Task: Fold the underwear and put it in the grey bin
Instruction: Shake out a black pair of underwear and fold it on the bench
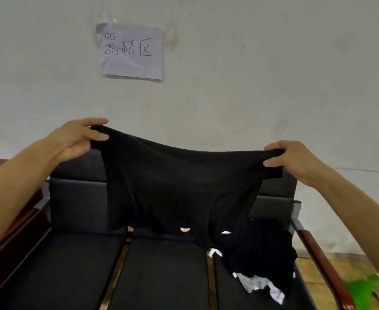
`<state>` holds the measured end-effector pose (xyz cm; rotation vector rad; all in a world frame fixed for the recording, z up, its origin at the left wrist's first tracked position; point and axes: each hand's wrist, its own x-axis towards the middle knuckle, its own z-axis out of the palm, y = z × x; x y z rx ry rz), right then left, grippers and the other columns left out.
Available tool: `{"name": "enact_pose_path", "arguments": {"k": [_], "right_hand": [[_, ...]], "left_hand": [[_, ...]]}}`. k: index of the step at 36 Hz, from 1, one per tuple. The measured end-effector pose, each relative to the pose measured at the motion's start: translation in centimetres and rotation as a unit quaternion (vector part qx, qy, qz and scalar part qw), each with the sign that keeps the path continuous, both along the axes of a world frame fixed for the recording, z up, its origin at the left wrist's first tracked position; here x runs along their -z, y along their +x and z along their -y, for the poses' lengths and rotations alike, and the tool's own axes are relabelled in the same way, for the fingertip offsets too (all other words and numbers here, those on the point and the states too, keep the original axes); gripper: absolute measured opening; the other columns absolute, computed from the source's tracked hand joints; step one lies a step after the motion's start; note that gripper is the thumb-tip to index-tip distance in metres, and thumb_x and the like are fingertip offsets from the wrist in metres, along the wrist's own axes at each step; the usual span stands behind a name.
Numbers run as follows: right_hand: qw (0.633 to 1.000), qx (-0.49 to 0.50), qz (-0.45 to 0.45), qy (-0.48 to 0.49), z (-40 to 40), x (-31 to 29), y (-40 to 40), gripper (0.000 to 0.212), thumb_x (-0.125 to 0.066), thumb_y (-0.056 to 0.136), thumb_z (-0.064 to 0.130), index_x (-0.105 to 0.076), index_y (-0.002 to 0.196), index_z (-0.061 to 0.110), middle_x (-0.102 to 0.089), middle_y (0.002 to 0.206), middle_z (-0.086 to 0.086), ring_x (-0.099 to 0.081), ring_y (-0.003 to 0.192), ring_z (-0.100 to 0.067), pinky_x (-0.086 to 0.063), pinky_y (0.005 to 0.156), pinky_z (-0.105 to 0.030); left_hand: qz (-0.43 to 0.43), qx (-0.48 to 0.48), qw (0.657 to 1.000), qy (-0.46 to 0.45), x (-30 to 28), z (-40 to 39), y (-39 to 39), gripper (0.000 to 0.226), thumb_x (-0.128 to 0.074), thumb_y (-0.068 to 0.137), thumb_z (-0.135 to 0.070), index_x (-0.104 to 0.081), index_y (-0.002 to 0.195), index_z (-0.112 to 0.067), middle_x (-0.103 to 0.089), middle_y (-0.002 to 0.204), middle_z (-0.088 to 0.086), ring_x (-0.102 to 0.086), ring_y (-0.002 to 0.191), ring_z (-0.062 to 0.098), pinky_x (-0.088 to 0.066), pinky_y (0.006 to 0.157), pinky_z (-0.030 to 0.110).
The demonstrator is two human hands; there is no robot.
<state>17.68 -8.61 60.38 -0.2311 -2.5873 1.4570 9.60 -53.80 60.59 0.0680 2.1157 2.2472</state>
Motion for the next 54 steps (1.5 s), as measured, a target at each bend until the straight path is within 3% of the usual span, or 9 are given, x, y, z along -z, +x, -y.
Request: {"name": "enact_pose_path", "arguments": {"k": [7, 13, 18, 26, 32, 36, 38, 47, 54], "right_hand": [[0.998, 0.047, -0.024, 0.034, -3.1, 0.4, 1.7, 0.012, -0.059, 0.087, -0.004, -0.064, 0.086, 0.007, -0.062, 0.086, -0.010, -0.057, 0.090, -0.030, -0.046, 0.077, -0.036], [0.998, 0.057, -0.021, -0.035, -2.9, 1.6, 1.9, 0.018, -0.054, 0.093, 0.005, -0.059, 0.076, 0.007, -0.059, 0.084, -0.013, -0.055, 0.081, -0.028, -0.048, 0.068, -0.036], [0.997, 0.039, -0.032, -0.062, -1.8, 1.2, 1.8, 0.018, -0.052, 0.094, 0.004, -0.060, 0.080, 0.011, -0.059, 0.082, -0.010, -0.056, 0.075, -0.021, -0.046, 0.060, -0.030], [0.995, 0.010, -0.045, -0.093, -1.7, 1.2, 1.8, 0.027, -0.044, 0.096, 0.001, -0.065, 0.092, 0.017, -0.061, 0.103, -0.010, -0.056, 0.098, -0.026, -0.050, 0.072, -0.033], [0.993, -0.010, -0.007, -0.115, -1.1, 2.0, 1.3, 0.037, -0.036, 0.094, -0.006, -0.067, 0.086, 0.011, -0.061, 0.110, -0.013, -0.056, 0.097, -0.024, -0.047, 0.067, -0.027], [0.996, -0.033, 0.022, -0.074, -0.5, 2.9, 1.2, 0.018, -0.054, 0.089, 0.001, -0.068, 0.087, 0.011, -0.065, 0.102, -0.010, -0.057, 0.093, -0.023, -0.045, 0.068, -0.027], [0.998, -0.051, 0.038, -0.003, -0.3, 3.1, 1.5, 0.011, -0.065, 0.085, 0.006, -0.068, 0.093, 0.013, -0.065, 0.100, -0.005, -0.058, 0.096, -0.023, -0.046, 0.080, -0.031], [0.994, -0.009, 0.034, 0.107, -1.4, 3.8, 1.0, 0.014, -0.067, 0.085, 0.008, -0.068, 0.099, 0.009, -0.063, 0.100, -0.010, -0.058, 0.099, -0.029, -0.048, 0.093, -0.040], [0.982, -0.045, 0.049, 0.178, -2.4, 4.4, 1.0, 0.006, -0.065, 0.088, 0.019, -0.063, 0.087, 0.013, -0.061, 0.095, -0.005, -0.056, 0.092, -0.023, -0.042, 0.083, -0.035]], "left_hand": [[-0.102, -0.103, 0.900, -0.411, 0.1, 0.7, 3.6, 0.032, -0.064, 0.080, 0.009, -0.065, 0.106, -0.010, -0.060, 0.101, 0.007, -0.054, 0.086, 0.016, -0.043, 0.086, 0.031], [-0.098, -0.187, 0.915, -0.343, 0.5, 1.4, 4.3, 0.016, -0.061, 0.088, -0.002, -0.067, 0.103, -0.004, -0.063, 0.106, 0.017, -0.056, 0.092, 0.024, -0.046, 0.082, 0.032], [-0.038, -0.177, 0.972, -0.147, -0.1, 0.4, 4.8, 0.015, -0.051, 0.096, -0.009, -0.063, 0.088, -0.014, -0.057, 0.102, 0.009, -0.054, 0.083, 0.016, -0.047, 0.065, 0.029], [-0.010, -0.072, 0.995, 0.065, -1.1, 0.4, 5.5, 0.026, -0.040, 0.095, 0.006, -0.058, 0.100, -0.012, -0.056, 0.101, 0.007, -0.059, 0.093, 0.018, -0.046, 0.087, 0.039], [-0.013, -0.040, 0.994, -0.105, -0.2, 0.5, 5.7, 0.042, -0.048, 0.081, 0.021, -0.064, 0.101, -0.013, -0.056, 0.109, 0.006, -0.055, 0.101, 0.020, -0.045, 0.089, 0.030], [-0.094, -0.095, 0.868, -0.477, 1.6, 0.4, 4.9, 0.043, -0.063, 0.075, 0.017, -0.065, 0.111, -0.007, -0.060, 0.108, 0.009, -0.053, 0.094, 0.022, -0.043, 0.087, 0.030], [-0.113, -0.094, 0.817, -0.558, 2.4, 0.7, 4.2, 0.040, -0.066, 0.077, 0.010, -0.066, 0.113, -0.006, -0.061, 0.113, 0.015, -0.055, 0.099, 0.028, -0.042, 0.089, 0.033], [-0.109, -0.105, 0.766, -0.625, 3.2, 2.5, 2.8, 0.019, -0.065, 0.087, -0.007, -0.069, 0.104, 0.000, -0.062, 0.093, 0.019, -0.053, 0.082, 0.027, -0.044, 0.076, 0.035], [-0.135, -0.074, 0.790, -0.594, 3.5, 2.3, 3.1, 0.019, -0.063, 0.090, -0.016, -0.063, 0.072, -0.007, -0.058, 0.077, 0.007, -0.054, 0.073, 0.025, -0.036, 0.061, 0.028]]}}
